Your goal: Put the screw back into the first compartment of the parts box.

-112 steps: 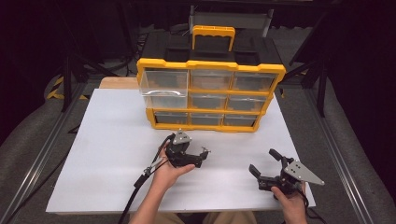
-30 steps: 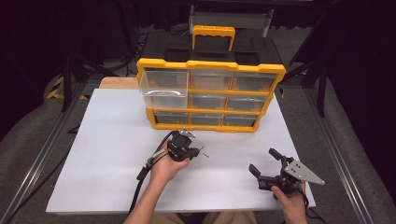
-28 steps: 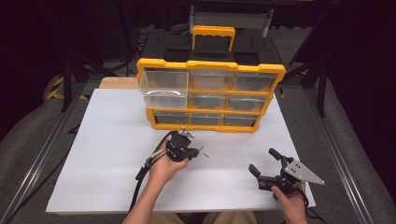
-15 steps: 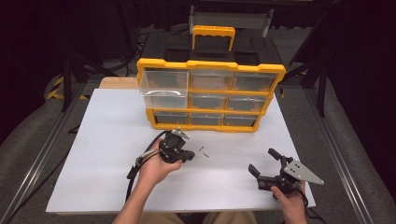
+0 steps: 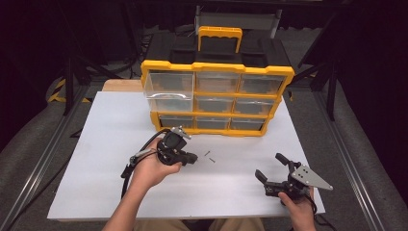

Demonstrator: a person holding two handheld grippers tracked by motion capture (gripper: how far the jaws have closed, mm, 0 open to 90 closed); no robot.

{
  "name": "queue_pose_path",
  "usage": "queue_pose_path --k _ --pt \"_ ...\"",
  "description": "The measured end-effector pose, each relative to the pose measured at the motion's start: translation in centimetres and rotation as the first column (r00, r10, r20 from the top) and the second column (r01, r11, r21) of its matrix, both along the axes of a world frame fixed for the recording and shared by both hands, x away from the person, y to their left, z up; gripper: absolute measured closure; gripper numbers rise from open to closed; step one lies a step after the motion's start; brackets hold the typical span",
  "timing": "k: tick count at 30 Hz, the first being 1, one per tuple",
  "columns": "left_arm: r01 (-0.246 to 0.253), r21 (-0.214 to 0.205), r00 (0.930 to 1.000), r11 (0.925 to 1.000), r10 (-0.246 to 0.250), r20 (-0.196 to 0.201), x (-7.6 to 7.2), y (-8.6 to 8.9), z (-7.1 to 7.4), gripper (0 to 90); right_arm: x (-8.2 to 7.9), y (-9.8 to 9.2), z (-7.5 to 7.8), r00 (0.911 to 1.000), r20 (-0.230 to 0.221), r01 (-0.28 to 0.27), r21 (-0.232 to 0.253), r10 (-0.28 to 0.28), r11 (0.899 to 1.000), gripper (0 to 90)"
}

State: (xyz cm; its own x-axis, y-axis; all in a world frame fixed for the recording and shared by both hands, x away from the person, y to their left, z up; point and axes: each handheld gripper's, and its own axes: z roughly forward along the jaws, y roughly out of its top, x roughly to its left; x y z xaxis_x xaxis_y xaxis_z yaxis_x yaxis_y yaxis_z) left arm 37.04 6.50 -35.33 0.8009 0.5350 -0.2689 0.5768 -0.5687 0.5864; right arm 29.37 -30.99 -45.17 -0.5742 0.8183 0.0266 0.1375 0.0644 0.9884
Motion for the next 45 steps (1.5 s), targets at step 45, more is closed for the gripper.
queue_pose_path --k 45 --pt "0.079 0.072 0.9935 0.9943 -0.072 -0.088 0.3 1.5 12.3 88.0 0.1 0.1 -0.1 1.0000 -0.005 -0.007 -0.006 0.007 1.000 2.3"
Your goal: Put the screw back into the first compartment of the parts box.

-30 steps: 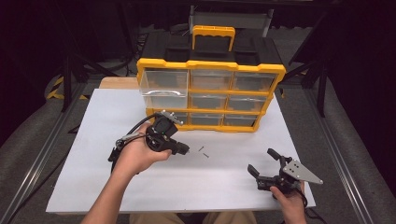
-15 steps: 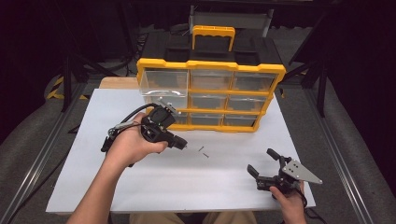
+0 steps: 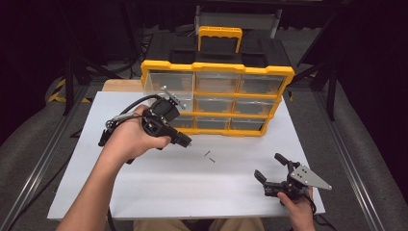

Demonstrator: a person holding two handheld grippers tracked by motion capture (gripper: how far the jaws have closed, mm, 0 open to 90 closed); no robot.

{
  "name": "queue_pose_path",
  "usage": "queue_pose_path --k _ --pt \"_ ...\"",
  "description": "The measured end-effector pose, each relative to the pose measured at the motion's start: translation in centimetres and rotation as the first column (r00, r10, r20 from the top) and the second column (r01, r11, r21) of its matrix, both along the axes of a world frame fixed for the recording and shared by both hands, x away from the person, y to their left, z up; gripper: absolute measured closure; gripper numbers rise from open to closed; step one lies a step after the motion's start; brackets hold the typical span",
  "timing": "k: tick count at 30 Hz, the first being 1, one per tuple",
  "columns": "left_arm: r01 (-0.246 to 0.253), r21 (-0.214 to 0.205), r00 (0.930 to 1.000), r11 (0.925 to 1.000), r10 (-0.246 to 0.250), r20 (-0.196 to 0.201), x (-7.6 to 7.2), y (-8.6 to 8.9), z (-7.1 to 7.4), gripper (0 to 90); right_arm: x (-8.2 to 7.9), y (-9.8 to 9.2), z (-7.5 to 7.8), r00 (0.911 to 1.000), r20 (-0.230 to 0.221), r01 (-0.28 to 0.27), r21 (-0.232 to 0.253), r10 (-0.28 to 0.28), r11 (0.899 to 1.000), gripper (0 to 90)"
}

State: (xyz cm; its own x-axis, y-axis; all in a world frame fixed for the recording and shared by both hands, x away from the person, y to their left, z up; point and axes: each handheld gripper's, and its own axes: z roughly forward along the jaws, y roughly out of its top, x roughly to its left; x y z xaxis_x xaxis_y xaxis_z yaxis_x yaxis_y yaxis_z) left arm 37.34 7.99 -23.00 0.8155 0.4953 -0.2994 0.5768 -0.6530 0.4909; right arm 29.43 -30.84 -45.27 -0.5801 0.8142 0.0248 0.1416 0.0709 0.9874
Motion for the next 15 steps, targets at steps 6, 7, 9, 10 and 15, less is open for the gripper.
queue_pose_path --k 6,7,9,10,15 --pt "0.001 0.013 1.0000 0.9999 -0.001 0.004 0.2 -0.1 1.9 88.0 0.0 0.0 0.0 1.0000 0.004 -0.003 -0.002 0.003 1.000 2.3" --pt "0.004 0.014 1.0000 0.9999 -0.004 0.003 0.2 -0.1 2.1 88.0 0.0 0.0 0.0 1.0000 0.003 -0.003 -0.002 0.003 1.000 2.3" --pt "0.001 0.020 1.0000 0.9998 -0.001 0.003 0.3 -0.2 2.8 88.0 0.0 0.0 0.0 1.0000 0.003 -0.003 -0.001 0.003 1.000 2.3" --pt "0.000 0.020 1.0000 0.9998 0.000 0.006 0.3 -0.2 3.1 88.0 0.0 0.0 0.0 1.0000 0.004 -0.004 -0.001 0.004 1.000 2.3" --pt "-0.002 0.018 1.0000 0.9998 0.002 0.000 0.6 -0.3 4.8 88.0 0.0 0.0 0.0 1.0000 0.000 -0.004 -0.001 0.004 1.000 2.3"
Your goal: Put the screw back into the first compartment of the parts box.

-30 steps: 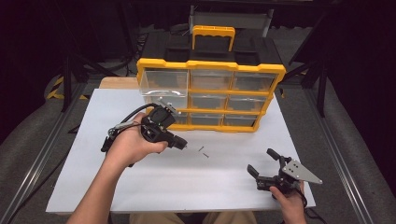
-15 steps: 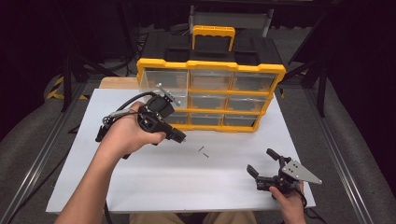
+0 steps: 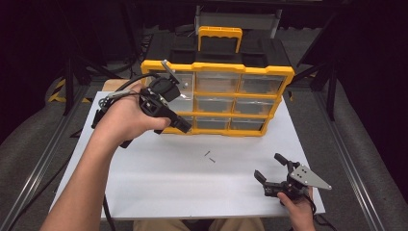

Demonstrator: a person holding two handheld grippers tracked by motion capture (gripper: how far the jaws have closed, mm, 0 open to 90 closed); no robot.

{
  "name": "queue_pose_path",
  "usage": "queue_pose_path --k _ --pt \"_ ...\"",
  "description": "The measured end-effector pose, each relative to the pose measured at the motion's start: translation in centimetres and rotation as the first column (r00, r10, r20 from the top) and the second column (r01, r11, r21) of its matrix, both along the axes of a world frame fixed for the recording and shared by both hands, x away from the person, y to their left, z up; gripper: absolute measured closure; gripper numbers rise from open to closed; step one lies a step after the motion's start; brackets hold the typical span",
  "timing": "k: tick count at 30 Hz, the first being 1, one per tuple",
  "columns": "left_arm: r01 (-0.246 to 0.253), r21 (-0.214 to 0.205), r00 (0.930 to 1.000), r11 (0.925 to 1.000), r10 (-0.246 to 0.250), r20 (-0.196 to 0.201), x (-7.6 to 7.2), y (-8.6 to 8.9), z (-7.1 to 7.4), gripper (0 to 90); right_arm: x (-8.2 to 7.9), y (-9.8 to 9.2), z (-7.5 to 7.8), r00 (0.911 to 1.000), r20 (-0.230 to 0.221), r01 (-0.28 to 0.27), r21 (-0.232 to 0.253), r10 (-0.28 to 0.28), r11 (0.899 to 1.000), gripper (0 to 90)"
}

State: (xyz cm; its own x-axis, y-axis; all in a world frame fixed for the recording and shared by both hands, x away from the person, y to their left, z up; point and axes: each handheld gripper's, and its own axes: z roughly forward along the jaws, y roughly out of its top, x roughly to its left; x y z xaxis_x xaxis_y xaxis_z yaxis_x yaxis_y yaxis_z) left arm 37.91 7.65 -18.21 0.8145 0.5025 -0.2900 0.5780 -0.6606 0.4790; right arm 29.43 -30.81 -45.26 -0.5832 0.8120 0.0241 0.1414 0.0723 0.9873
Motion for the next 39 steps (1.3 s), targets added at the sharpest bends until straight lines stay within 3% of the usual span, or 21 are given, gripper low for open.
queue_pose_path --k 6,13,18,27,32,39 --pt "-0.004 0.000 0.9999 1.0000 0.004 0.014 0.4 -0.3 2.2 88.0 0.0 -0.1 0.0 1.0000 0.003 0.001 0.000 -0.001 1.000 2.3" --pt "-0.024 0.006 0.9993 0.9997 0.024 0.030 0.9 -0.5 3.8 88.0 0.0 -0.1 0.0 1.0000 0.004 0.002 0.003 -0.002 1.000 2.3" --pt "-0.051 0.003 0.9978 0.9987 0.050 0.043 2.3 -0.2 4.7 87.9 0.0 -0.1 0.1 1.0000 0.002 0.001 0.007 -0.001 1.000 2.3" --pt "-0.111 0.032 0.9914 0.9933 0.108 0.074 4.2 0.9 6.1 88.0 0.0 -0.2 0.0 1.0000 0.004 0.002 0.008 -0.002 1.000 2.3" --pt "-0.150 0.029 0.9848 0.9882 0.147 0.092 5.2 1.6 6.2 88.0 0.0 -0.2 0.0 1.0000 0.004 0.002 0.007 -0.002 1.000 2.3" --pt "-0.190 0.025 0.9745 0.9815 0.185 0.127 6.5 2.4 5.2 88.0 0.0 -0.2 0.0 1.0000 0.000 0.003 0.015 -0.003 1.000 2.3"
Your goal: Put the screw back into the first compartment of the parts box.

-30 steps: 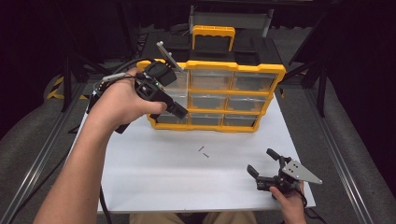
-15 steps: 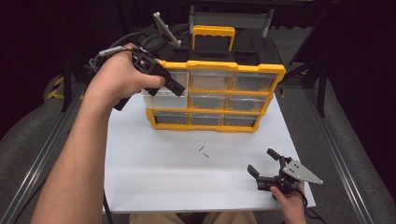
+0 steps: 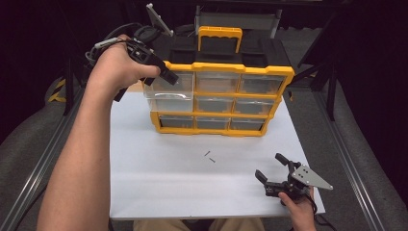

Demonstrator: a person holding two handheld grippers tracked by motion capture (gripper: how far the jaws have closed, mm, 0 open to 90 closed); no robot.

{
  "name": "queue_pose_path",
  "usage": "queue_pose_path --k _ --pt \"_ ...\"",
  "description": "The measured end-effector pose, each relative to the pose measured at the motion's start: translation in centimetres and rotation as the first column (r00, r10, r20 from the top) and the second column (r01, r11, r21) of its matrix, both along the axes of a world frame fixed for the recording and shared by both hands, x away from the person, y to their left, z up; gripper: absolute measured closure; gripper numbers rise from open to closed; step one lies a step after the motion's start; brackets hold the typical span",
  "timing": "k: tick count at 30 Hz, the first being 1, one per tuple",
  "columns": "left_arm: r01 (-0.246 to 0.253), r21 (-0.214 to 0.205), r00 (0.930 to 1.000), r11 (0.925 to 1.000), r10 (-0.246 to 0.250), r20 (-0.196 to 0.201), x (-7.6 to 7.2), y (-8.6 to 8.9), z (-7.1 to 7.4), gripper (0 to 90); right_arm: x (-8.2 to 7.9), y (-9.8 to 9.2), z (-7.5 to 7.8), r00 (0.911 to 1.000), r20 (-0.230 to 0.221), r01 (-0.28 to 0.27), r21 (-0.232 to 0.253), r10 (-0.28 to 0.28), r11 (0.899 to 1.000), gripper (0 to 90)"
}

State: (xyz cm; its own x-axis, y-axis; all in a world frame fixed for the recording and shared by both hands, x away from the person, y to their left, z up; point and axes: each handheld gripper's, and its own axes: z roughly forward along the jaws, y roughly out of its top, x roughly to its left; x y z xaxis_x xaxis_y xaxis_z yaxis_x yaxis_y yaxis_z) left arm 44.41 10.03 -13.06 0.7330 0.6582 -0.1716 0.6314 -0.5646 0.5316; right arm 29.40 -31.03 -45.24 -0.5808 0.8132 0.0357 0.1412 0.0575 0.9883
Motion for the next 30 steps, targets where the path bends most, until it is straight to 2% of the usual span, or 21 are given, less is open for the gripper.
queue_pose_path --k 3,6,8,9,11,12,17,19,22,24,25,30 --pt "-0.008 -0.001 1.0000 1.0000 0.008 -0.002 0.4 0.3 -0.4 88.0 0.0 0.0 0.0 1.0000 0.000 -0.001 0.000 0.001 1.000 2.3" --pt "-0.017 0.003 0.9997 0.9999 0.017 0.019 0.7 0.5 -0.7 87.9 0.0 0.0 0.0 1.0000 0.001 -0.002 -0.002 0.002 1.000 2.3" --pt "-0.034 -0.011 0.9986 0.9994 0.035 0.040 0.9 0.7 -0.8 87.1 0.0 0.0 0.0 1.0000 -0.001 -0.002 -0.002 0.002 1.000 2.3" --pt "-0.042 -0.012 0.9979 0.9991 0.042 0.048 0.9 0.8 -0.8 82.9 0.0 0.0 0.0 1.0000 -0.001 -0.001 -0.003 0.001 1.000 2.3" --pt "-0.039 -0.014 0.9985 0.9991 0.040 0.037 0.8 0.7 -0.9 79.7 0.0 0.0 0.0 1.0000 0.000 -0.003 -0.002 0.003 1.000 2.3" --pt "-0.040 -0.009 0.9982 0.9991 0.041 0.045 0.7 0.7 -0.8 77.6 0.0 0.0 0.0 1.0000 0.001 -0.001 -0.001 0.001 1.000 2.3" --pt "-0.015 -0.025 0.9993 0.9996 0.016 0.034 -0.2 0.6 -0.6 71.4 0.0 0.0 0.0 1.0000 -0.001 -0.002 -0.002 0.002 1.000 2.3" --pt "0.017 -0.040 0.9994 0.9991 -0.015 0.030 -1.1 0.5 -0.4 67.6 0.0 0.1 0.0 1.0000 0.002 -0.003 -0.003 0.003 1.000 2.3" --pt "0.036 -0.047 0.9987 0.9982 -0.034 0.038 -2.2 0.3 -0.2 63.9 0.0 0.1 0.0 1.0000 0.002 -0.003 -0.005 0.003 1.000 2.3" --pt "0.051 -0.069 0.9980 0.9963 -0.048 0.041 -2.8 0.2 -0.2 61.4 0.0 0.0 0.0 1.0000 0.001 -0.001 -0.002 0.001 1.000 2.3" --pt "0.051 -0.069 0.9980 0.9963 -0.048 0.041 -2.8 0.2 -0.2 60.1 0.0 0.0 0.0 1.0000 0.001 -0.001 -0.002 0.001 1.000 2.3" --pt "0.113 -0.089 0.9925 0.9896 -0.108 0.056 -4.3 -0.2 -0.3 57.8 0.0 0.1 0.0 1.0000 0.001 0.001 -0.005 -0.001 1.000 2.3"
